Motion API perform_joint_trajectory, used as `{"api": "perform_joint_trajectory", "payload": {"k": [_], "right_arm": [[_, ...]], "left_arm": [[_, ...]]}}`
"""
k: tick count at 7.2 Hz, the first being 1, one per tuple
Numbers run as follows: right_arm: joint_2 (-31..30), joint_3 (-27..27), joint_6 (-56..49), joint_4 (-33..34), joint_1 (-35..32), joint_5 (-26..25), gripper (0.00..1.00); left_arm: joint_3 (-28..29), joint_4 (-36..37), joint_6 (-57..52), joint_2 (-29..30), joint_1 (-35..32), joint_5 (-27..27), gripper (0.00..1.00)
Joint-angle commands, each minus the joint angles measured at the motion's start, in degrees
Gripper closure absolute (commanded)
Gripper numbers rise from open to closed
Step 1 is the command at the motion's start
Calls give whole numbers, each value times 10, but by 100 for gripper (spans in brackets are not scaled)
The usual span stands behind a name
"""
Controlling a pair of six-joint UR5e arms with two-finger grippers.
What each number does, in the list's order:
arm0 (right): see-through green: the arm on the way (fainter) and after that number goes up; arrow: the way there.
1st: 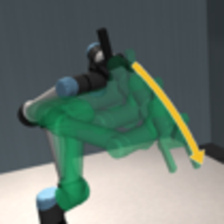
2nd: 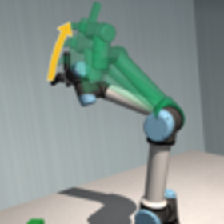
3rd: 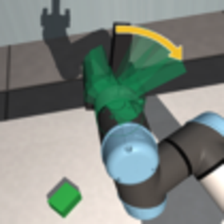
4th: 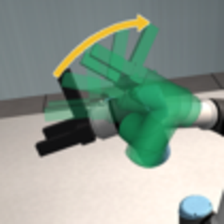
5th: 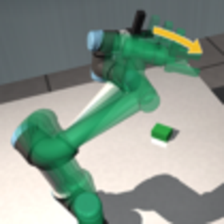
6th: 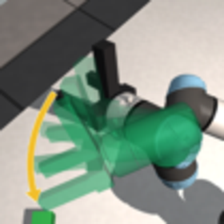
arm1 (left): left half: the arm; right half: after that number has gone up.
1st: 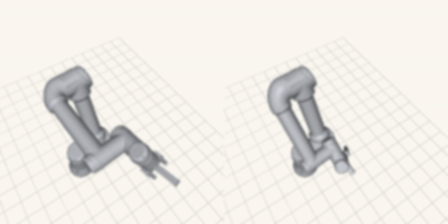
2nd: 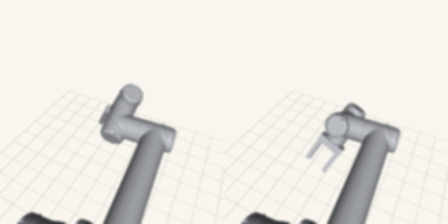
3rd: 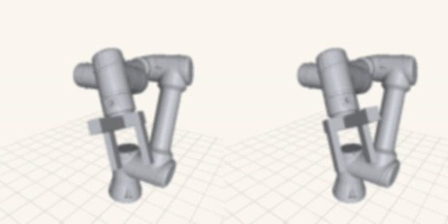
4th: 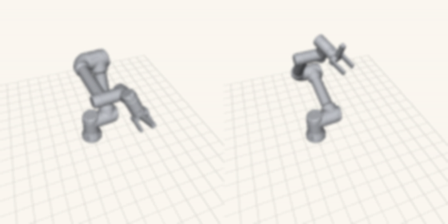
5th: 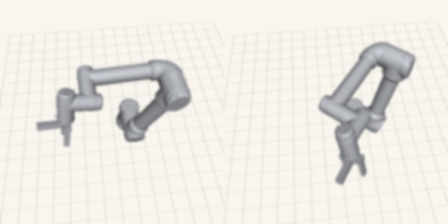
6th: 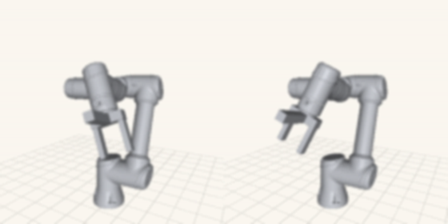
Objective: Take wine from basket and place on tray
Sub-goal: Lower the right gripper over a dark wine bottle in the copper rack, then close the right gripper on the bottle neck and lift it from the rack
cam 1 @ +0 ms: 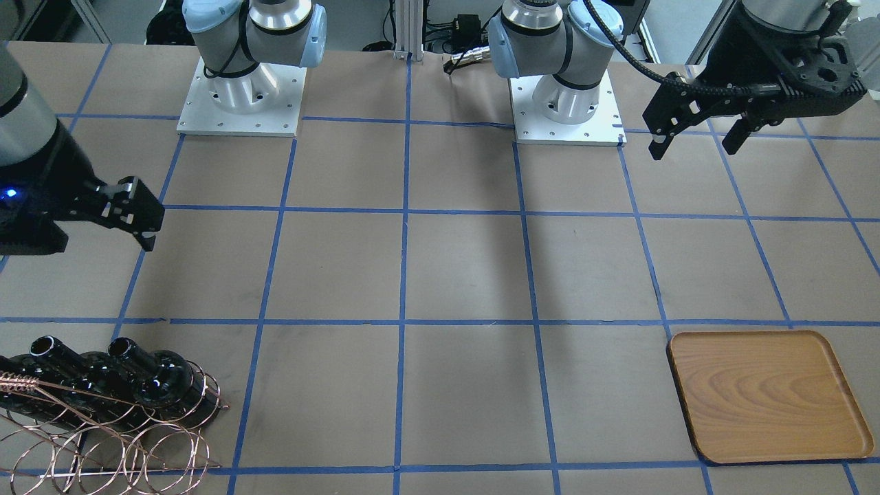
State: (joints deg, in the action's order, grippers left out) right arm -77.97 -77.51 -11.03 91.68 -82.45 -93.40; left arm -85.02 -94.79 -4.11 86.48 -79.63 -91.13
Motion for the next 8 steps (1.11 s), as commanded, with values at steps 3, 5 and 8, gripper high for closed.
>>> {"api": "perform_joint_trajectory", "payload": {"k": [3,5,8], "right_arm": [[76,27,-45,71,40,-6,0],[96,26,-46,94,40,-3,4],[116,19,-46,112,40,-6,15]], "left_arm": [[-8,-3,-2,5,0,2,0],[-8,-13,-10,-3,-3,-1,0],[-15,29,-47,12,-4,-3,0]]}}
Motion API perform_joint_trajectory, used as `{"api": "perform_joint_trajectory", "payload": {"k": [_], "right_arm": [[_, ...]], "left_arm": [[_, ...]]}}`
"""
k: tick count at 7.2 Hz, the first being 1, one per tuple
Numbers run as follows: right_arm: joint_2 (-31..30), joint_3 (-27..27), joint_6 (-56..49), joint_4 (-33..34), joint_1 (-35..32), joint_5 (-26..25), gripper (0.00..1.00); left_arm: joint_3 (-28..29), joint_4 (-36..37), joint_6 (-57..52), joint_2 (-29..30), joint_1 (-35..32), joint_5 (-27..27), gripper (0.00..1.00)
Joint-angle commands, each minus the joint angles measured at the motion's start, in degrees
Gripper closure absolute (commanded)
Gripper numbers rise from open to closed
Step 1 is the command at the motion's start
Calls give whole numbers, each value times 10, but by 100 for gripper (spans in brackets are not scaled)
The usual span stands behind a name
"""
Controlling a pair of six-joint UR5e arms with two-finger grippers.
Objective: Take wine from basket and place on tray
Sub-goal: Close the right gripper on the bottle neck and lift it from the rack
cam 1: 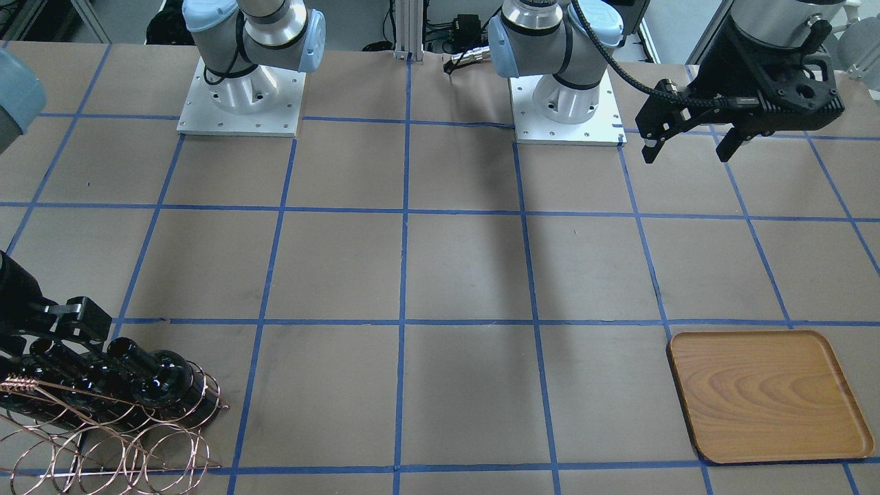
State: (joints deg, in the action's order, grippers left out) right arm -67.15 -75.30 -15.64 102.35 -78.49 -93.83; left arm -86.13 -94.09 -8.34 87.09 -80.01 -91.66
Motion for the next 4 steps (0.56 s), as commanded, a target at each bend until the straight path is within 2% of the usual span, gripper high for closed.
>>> {"api": "perform_joint_trajectory", "payload": {"k": [1,2,4], "right_arm": [[9,-3,0,6,0,-1,22],[10,-3,0,6,0,0,33],[10,-3,0,5,0,1,65]], "left_arm": [[-5,22,-12,1,-1,-3,0],[-9,23,-11,4,0,1,0],[-9,50,-12,-3,1,-6,0]]}}
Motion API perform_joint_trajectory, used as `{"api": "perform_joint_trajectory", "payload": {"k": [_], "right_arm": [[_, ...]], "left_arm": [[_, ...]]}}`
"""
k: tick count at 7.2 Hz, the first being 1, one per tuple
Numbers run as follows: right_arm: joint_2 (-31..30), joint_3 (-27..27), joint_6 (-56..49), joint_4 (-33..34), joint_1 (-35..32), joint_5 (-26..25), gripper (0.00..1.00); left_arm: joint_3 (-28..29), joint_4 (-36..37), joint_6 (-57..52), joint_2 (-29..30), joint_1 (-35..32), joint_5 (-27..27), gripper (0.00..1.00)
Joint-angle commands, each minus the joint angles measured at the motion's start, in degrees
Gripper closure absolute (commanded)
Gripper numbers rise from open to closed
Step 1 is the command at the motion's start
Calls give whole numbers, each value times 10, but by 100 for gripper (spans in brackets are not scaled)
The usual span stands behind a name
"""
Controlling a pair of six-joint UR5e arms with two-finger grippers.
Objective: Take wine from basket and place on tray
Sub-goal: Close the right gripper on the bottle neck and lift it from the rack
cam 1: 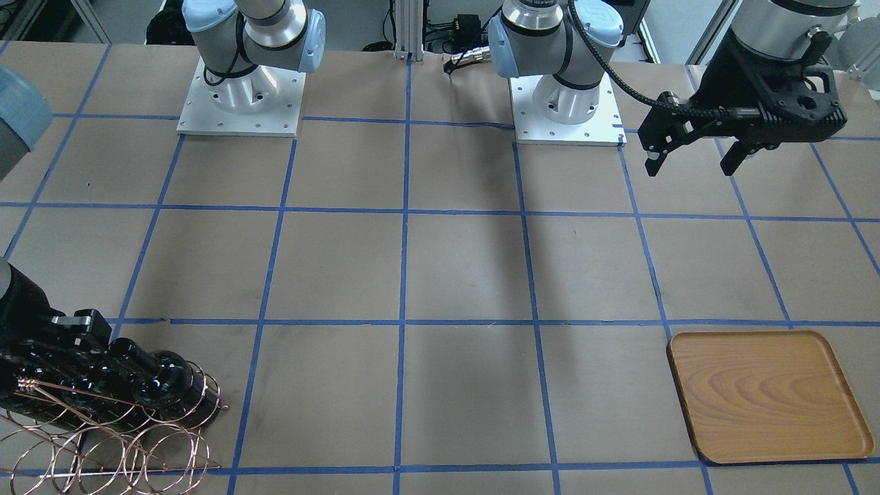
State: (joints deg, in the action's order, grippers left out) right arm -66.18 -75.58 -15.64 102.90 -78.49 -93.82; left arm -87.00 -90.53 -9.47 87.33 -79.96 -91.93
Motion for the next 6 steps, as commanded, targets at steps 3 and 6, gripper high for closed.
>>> {"api": "perform_joint_trajectory", "payload": {"k": [3,6], "right_arm": [[-18,9,6,-2,1,5,89],[-115,9,10,-25,2,17,86]], "left_arm": [[1,8,-1,-22,1,-11,0],[0,2,-2,-24,0,-9,0]]}}
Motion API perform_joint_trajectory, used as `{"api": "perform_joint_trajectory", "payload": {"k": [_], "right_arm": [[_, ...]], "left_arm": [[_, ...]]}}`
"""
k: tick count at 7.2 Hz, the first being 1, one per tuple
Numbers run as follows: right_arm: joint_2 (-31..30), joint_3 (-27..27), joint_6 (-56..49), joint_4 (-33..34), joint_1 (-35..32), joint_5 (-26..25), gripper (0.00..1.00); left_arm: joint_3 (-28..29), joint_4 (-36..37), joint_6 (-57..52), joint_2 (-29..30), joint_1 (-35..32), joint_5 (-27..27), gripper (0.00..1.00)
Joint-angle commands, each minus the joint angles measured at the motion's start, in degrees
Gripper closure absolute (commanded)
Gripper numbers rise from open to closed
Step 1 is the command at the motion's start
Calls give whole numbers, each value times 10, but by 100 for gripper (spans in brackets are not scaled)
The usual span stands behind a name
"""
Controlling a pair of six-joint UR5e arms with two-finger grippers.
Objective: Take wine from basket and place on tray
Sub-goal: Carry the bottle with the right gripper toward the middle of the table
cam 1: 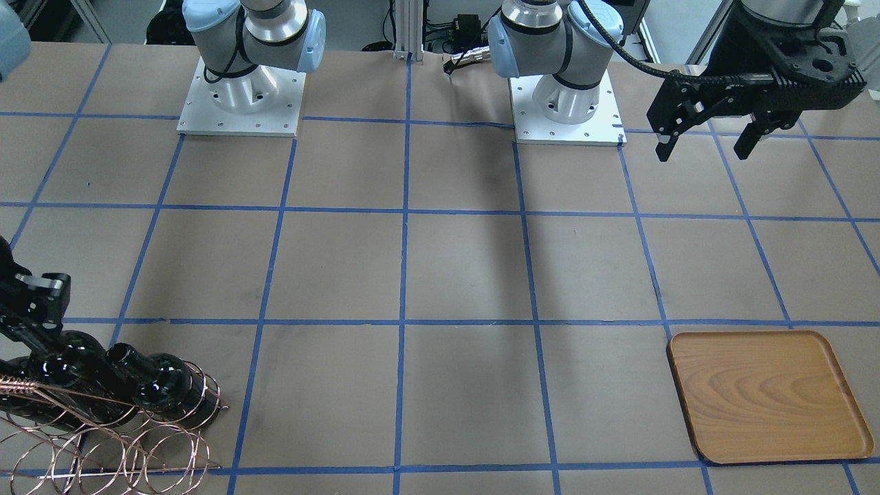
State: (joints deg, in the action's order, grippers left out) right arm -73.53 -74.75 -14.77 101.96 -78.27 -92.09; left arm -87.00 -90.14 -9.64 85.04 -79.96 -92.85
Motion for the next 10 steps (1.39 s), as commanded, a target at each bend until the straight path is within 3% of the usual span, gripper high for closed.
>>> {"api": "perform_joint_trajectory", "payload": {"k": [1,4,6,8,10], "right_arm": [[-71,0,1,-60,-1,-10,86],[-123,-30,76,-175,-27,-22,91],[-135,-84,217,-168,-117,-24,97],[-126,-100,345,-156,-213,-24,98],[-91,-108,448,-81,-285,-24,100]], "left_arm": [[0,-6,0,-4,1,-1,0],[-1,-15,0,-10,-1,0,0],[-1,-27,1,-10,0,-1,0],[3,-36,0,-12,8,3,0],[0,-37,1,-9,13,0,0]]}}
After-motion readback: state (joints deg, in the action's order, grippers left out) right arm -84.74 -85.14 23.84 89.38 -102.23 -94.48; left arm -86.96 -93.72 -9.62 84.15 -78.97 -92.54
